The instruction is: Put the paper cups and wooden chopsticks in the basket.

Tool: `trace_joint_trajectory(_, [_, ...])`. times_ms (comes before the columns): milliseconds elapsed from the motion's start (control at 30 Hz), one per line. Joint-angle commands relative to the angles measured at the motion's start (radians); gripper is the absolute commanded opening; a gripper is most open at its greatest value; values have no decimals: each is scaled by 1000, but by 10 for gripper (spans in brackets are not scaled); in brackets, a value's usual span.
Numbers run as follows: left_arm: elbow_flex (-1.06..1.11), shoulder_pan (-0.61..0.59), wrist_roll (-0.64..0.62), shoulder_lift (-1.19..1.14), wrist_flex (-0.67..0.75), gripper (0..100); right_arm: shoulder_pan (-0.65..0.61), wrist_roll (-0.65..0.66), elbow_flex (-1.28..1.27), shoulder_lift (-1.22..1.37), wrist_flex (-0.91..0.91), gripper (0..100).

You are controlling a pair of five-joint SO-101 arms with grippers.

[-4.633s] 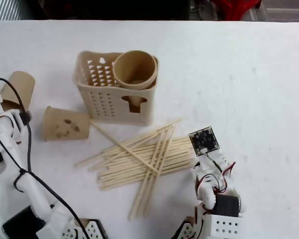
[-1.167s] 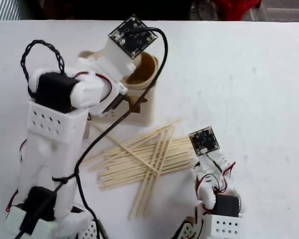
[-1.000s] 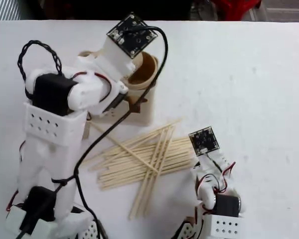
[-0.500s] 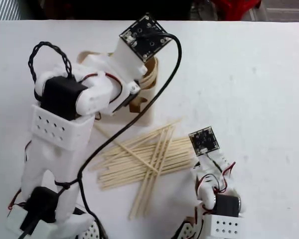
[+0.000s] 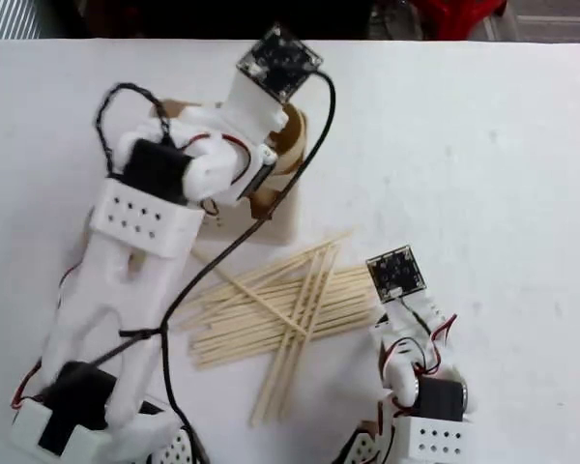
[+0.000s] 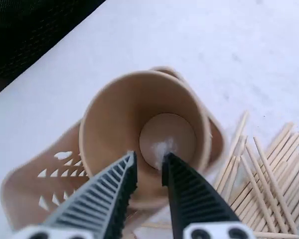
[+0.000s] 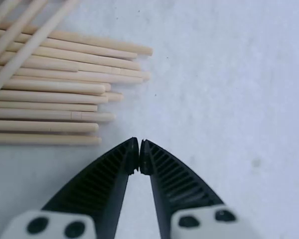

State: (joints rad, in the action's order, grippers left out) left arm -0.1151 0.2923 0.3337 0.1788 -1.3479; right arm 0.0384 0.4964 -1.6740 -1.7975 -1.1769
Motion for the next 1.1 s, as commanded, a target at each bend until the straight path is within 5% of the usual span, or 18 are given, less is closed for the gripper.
trace_joint_trajectory(0, [106,-13,-12,2,87,112,-10,8,-3,-5,22,25])
trace_joint_trajectory(267, [-307,-88,-77,4,-121,113,-10,8,-3,-5,22,25])
trace_joint_trajectory(500, [-675,-303,-106,-1,-402,113,-10,8,-3,-5,22,25])
trace_joint_trajectory(733, [-315,-684,6,-1,-414,154,-10,8,-5,-5,22,25])
trace_joint_trajectory(933, [91,-783,235,-1,-292,311,-10,8,-5,-5,22,25])
trace_joint_trajectory(1067, [310,-811,318,-1,-95,323,-10,8,-6,-5,22,25])
